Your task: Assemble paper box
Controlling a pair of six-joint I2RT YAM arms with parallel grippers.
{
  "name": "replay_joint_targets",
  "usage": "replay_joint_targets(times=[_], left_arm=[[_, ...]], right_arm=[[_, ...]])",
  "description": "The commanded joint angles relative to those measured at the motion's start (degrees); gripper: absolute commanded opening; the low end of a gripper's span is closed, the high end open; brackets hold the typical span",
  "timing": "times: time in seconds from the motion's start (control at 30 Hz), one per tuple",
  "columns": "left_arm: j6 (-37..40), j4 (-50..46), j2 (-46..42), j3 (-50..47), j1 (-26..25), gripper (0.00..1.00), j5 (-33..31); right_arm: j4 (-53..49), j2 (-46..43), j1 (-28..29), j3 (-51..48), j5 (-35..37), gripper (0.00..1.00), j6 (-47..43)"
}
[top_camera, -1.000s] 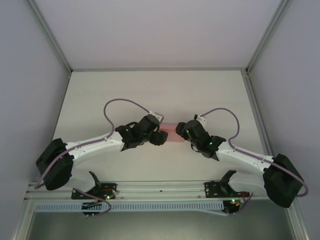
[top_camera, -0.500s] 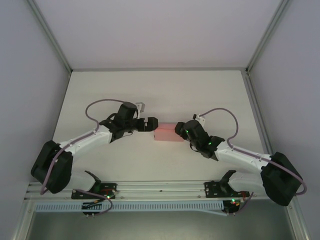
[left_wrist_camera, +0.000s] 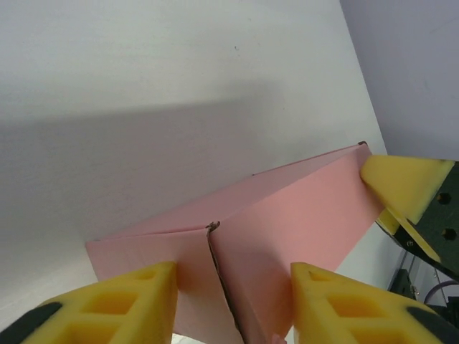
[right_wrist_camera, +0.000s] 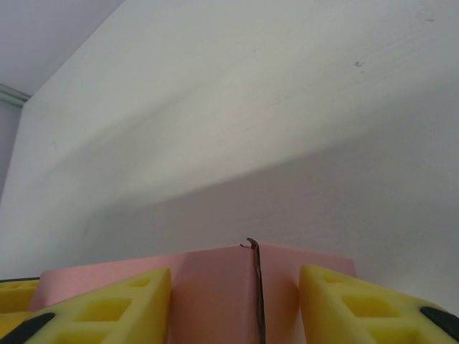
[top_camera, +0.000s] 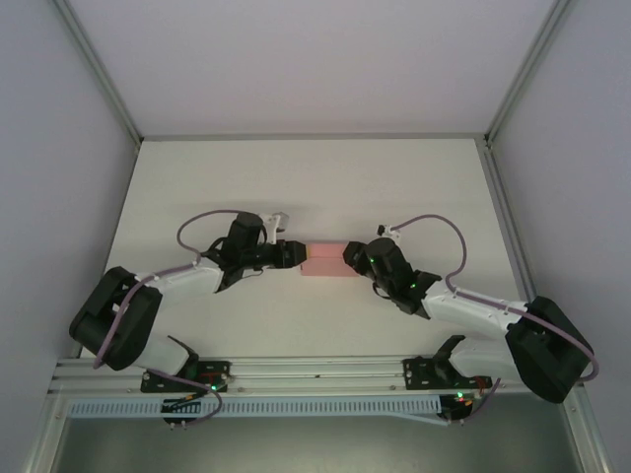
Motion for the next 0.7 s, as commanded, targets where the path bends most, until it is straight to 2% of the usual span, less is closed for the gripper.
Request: replay_joint_targets(times=[0.0,0.07,0.17,0.27,0.4,0.53,0.67], left_arm=[[-0.6,-2.1,3.0,-2.8,1.4,0.26,-0.3],[-0.9,-1.7,3.8,-3.0,1.6,0.08,-0.1],[-1.2,-1.2,4.0,-3.5,1.8,0.00,0.3],[-0.9,-0.8,4.2,-4.1,2.3,0.00,0.4],[-0.6,-1.1,4.7,-3.7,2.5,0.00,0.5],[0.3,-2.3,5.1,-2.8,2.5,0.00,0.7],[0.8,-3.0,4.7,-1.9,2.5,0.00,0.8]], right_arm=[[-2.9,3.4,-2.9,-5.2,-6.0,0.44,-4.7],[0.3,4.4,-3.6,-6.2,-7.0,0.34,-6.3],[3.8,4.9,-4.2,-7.5,-7.9,0.24,-9.0],[8.1,4.8,-5.1,-9.3,-9.6,0.13,-12.4],[14.0,4.4,-7.8,-11.8,-15.6,0.00,-16.0],[15.9,4.4,-9.0,-12.1,-18.3,0.00,-20.2],[13.3,3.5,-9.6,-10.3,-19.1,0.00,-20.5]])
